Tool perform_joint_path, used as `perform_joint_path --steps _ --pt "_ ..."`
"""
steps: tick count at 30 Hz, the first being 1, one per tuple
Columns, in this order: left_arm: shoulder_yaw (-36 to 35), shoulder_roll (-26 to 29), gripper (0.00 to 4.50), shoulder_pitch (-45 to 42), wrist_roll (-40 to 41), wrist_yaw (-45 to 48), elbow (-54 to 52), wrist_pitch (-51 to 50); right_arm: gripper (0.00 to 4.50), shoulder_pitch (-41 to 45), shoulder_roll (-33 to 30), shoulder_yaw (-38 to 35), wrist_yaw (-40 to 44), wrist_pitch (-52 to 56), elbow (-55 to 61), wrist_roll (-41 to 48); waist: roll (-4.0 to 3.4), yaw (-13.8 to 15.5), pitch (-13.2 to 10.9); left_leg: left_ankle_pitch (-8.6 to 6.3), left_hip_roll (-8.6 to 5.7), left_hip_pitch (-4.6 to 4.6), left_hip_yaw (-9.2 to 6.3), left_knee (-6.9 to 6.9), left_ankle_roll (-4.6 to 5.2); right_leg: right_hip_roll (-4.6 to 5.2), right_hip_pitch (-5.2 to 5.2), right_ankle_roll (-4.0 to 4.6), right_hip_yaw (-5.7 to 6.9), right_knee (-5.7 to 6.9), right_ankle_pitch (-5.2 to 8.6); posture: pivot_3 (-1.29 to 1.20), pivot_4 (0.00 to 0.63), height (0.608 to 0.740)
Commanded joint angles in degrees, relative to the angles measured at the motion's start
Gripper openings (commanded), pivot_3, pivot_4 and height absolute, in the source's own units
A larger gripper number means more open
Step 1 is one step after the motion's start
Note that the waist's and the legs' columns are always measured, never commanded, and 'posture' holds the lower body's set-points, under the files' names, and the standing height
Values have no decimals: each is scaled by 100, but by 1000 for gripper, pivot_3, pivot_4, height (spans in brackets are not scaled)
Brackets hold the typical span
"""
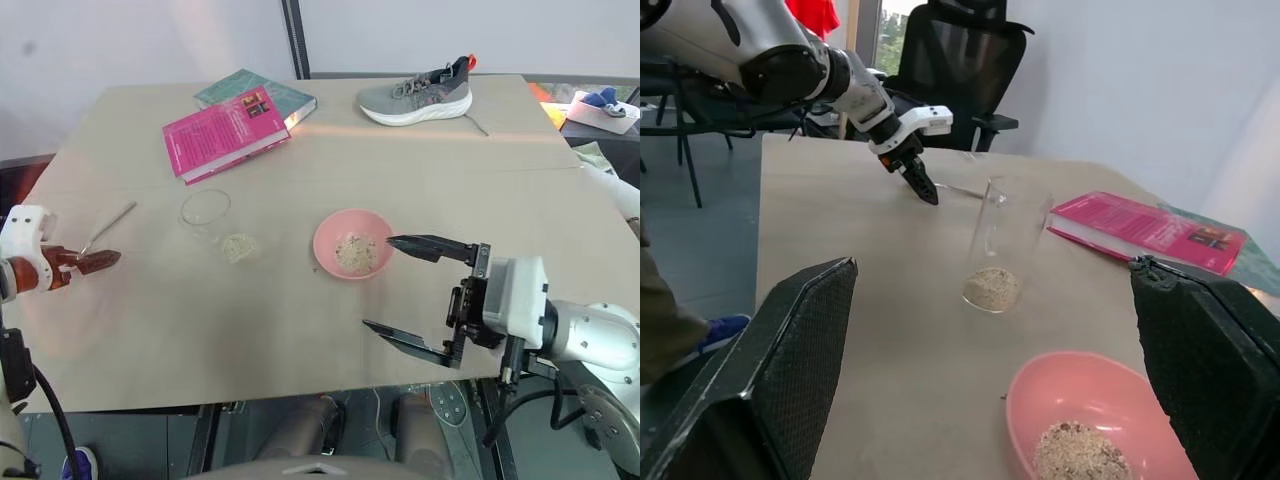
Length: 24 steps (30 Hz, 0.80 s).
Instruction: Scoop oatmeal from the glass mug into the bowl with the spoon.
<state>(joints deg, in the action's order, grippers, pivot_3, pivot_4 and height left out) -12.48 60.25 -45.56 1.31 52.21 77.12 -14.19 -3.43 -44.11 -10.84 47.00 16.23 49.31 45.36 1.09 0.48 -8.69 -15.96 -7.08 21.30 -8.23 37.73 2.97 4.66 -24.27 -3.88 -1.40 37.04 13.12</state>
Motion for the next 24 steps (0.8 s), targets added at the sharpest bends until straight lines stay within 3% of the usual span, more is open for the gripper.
perform_joint_path --steps 1,14,18,20,24 --pt "-59 -67 4498 219 14 235 5 46 4411 42 -56 -167 -107 58 211 164 -3 -1 2 0 0 -1 2 1 0 4 0 0 -2 2 0 0 150 740" --pt "-70 -36 4498 1278 299 1839 -632 504 4411 545 221 415 7 -59 -231 -267 -30 16 17 -1 -2 -4 10 14 2 12 1 0 -8 15 0 0 150 740" --pt "-195 -44 4498 2183 624 2205 -1374 337 4411 615 302 469 194 -200 -409 -369 -70 -8 39 -5 -2 -10 19 14 8 13 1 0 -18 17 0 0 150 740" --pt "-494 -110 4498 2971 1042 2280 -2272 -65 4411 621 328 482 282 -267 -472 -386 -93 -53 52 -8 -2 -14 28 13 13 14 1 0 -29 19 1 0 150 740" --pt "-1155 -240 4498 3525 1620 1598 -3348 -776 4411 664 412 543 364 -332 -561 -408 -106 -119 60 -20 1 -31 52 11 35 14 3 -1 -59 29 2 0 150 740"
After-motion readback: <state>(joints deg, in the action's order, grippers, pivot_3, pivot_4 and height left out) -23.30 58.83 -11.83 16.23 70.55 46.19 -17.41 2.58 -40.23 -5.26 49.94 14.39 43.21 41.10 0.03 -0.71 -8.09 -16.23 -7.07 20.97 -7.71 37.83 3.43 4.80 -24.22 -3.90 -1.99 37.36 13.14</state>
